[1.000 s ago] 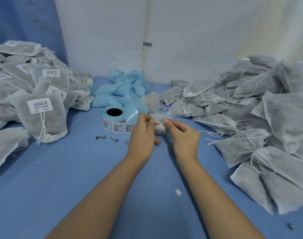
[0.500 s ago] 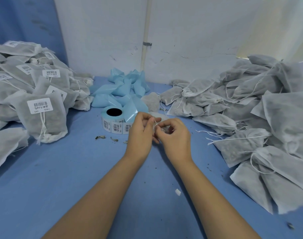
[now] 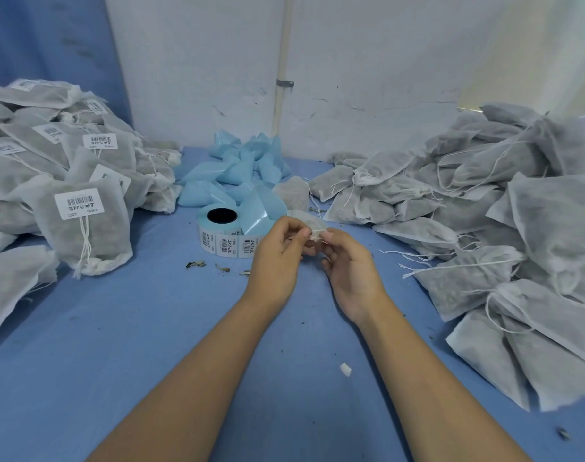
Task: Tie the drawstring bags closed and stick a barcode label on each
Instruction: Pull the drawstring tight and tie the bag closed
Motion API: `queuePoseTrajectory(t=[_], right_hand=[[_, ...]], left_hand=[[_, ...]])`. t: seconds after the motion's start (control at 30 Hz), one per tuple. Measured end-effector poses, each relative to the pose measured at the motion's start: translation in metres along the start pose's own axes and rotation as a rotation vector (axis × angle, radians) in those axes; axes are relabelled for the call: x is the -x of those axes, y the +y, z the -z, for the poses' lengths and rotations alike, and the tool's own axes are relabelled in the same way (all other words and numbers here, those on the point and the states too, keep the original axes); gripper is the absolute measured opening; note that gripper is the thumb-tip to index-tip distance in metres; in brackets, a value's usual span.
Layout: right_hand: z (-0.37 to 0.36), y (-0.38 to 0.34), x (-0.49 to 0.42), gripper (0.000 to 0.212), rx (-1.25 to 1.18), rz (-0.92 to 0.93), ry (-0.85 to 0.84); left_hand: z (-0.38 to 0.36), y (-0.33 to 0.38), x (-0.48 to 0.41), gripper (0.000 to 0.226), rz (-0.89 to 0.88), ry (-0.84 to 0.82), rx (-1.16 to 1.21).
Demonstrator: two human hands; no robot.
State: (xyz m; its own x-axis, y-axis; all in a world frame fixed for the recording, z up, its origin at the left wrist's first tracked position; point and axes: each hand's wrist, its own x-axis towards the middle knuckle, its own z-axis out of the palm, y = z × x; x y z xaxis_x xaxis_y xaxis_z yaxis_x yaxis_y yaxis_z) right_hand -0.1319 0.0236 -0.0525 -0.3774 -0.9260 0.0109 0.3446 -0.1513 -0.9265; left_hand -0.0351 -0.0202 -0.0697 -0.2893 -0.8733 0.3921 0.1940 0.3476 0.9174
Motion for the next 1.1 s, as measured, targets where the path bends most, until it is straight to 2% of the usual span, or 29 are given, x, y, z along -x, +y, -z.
queuePoseTrajectory(t=[0.23,0.47,0.67,0.93,1.03,1.1], right_hand=[[0.000,0.002,0.000,0.017,0.026,0.005,0.001],[0.003,0.000,-0.002,0.014,-0.178,-0.026,0.029],[0.009,0.000,-0.004,0.040,-0.331,-0.071,0.036],[0.011,0.002,-0.007,0.038,-0.370,-0.072,0.041],[0.011,0.001,-0.006,0.023,-0.372,-0.085,0.047],[0.012,0.000,-0.006,0.011,-0.390,-0.101,0.028]], left_hand=[[0.003,-0.002,-0.003,0.020,0.041,0.055,-0.018],[0.002,-0.002,-0.003,0.019,0.045,0.031,-0.054],[0.001,-0.003,-0.003,0.020,0.061,0.051,-0.068],[0.001,-0.004,-0.003,0.015,0.093,0.068,-0.122],[0.001,-0.001,-0.002,0.010,0.078,0.070,-0.134],[0.002,0.003,0.000,0.015,0.025,0.068,-0.142]])
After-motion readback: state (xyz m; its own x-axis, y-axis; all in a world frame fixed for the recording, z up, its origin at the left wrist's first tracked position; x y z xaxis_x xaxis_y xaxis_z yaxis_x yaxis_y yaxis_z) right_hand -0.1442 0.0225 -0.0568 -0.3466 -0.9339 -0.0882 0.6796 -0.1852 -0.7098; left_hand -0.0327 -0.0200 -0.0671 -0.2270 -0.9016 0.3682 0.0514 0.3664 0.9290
